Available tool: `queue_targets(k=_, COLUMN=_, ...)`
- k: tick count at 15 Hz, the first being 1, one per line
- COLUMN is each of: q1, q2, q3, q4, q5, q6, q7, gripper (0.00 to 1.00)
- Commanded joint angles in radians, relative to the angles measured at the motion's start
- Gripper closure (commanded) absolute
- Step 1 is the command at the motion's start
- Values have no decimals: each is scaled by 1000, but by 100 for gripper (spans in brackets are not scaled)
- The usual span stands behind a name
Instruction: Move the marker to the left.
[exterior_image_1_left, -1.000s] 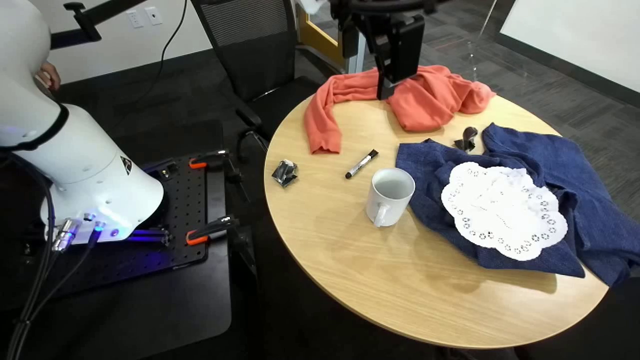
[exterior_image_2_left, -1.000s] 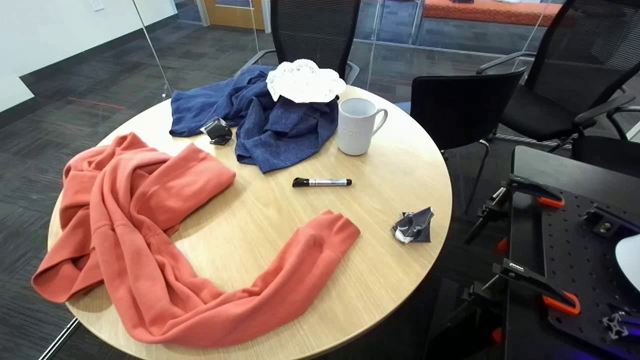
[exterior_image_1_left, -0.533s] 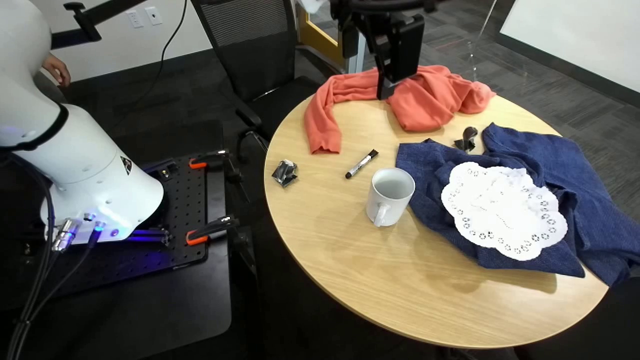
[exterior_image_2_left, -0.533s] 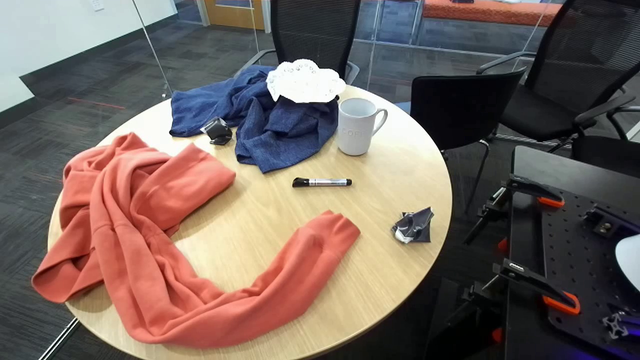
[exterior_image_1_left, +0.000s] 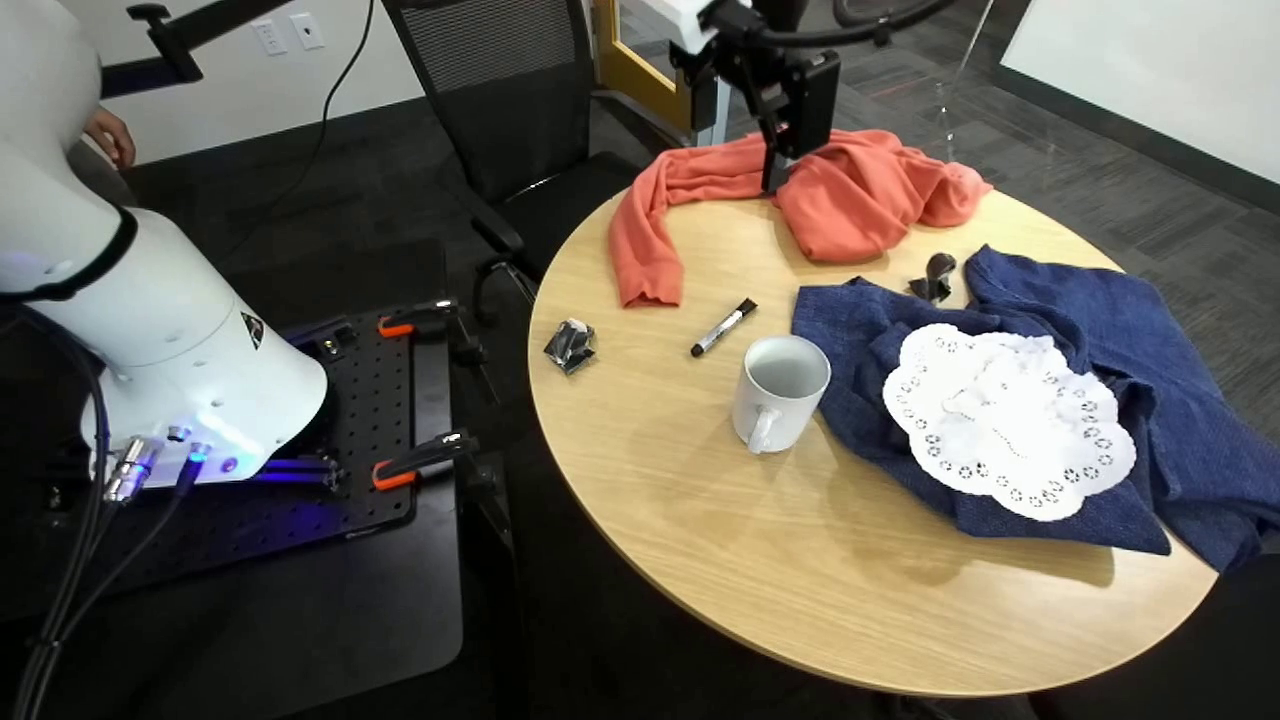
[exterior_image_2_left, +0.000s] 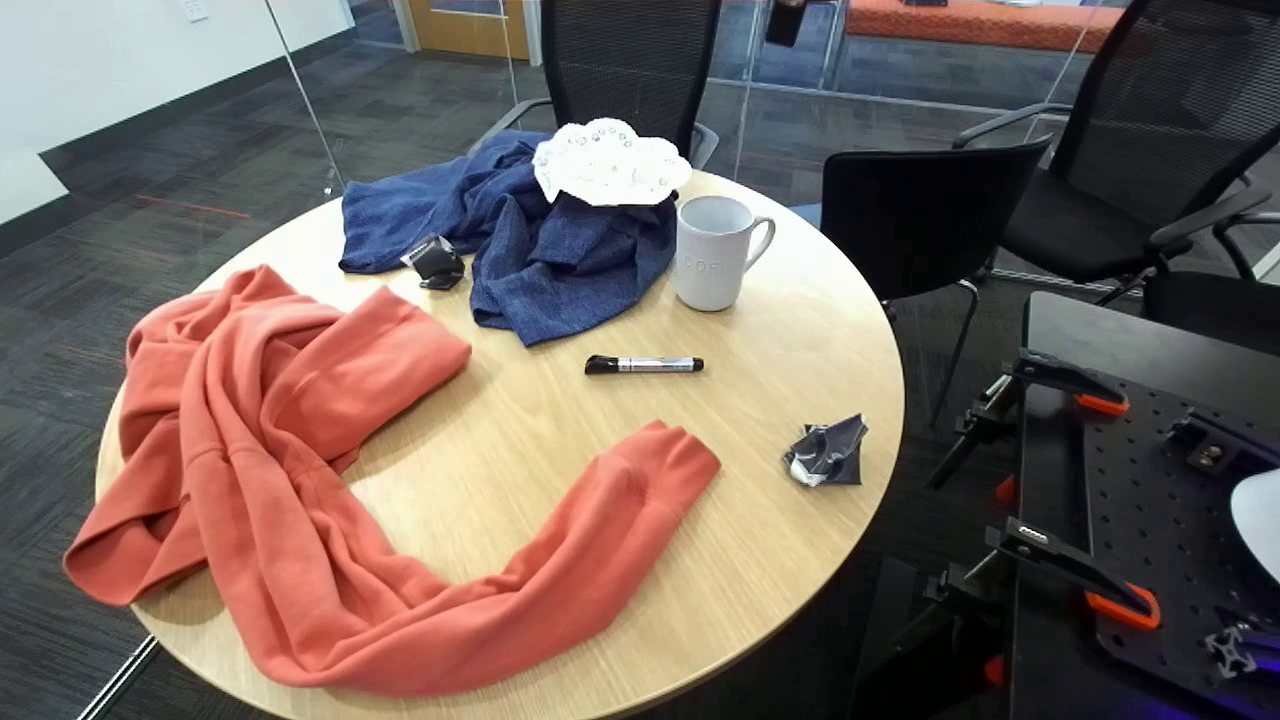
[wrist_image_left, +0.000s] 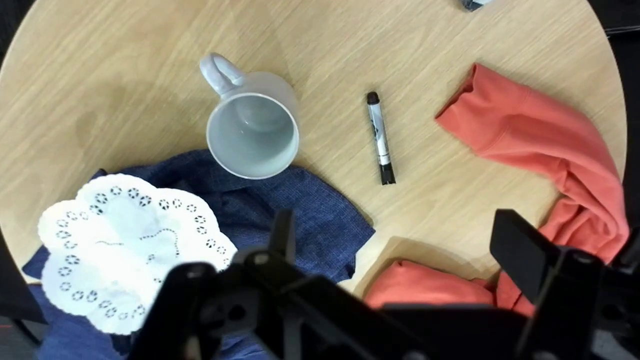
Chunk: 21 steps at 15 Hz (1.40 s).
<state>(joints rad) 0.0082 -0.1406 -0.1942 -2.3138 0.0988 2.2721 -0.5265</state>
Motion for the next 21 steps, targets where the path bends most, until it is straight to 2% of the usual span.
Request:
queue_targets(k=1, q1=5, q2=98, q3=51, q4=8, q5=36, q6=126, q7=-68, gripper=0)
queue_targets(k=5, q1=-9, q2=216, q3=111, q4=16, q5=44, q6=256, q7=-131, gripper=0)
queue_targets(k=11, q1=-37, q2=380, q3=190, q4=36, q5=2, q6=405, q7=-152, gripper=0)
queue_targets(k=16, q1=-61, q2=503, q3=237, q4=73, q5=-62, q6=470, q7=-125, gripper=0)
queue_targets(k=21, q1=-72, q2=617, q3=257, q4=145, q5=-129, q6=464, q7=-96, gripper=0)
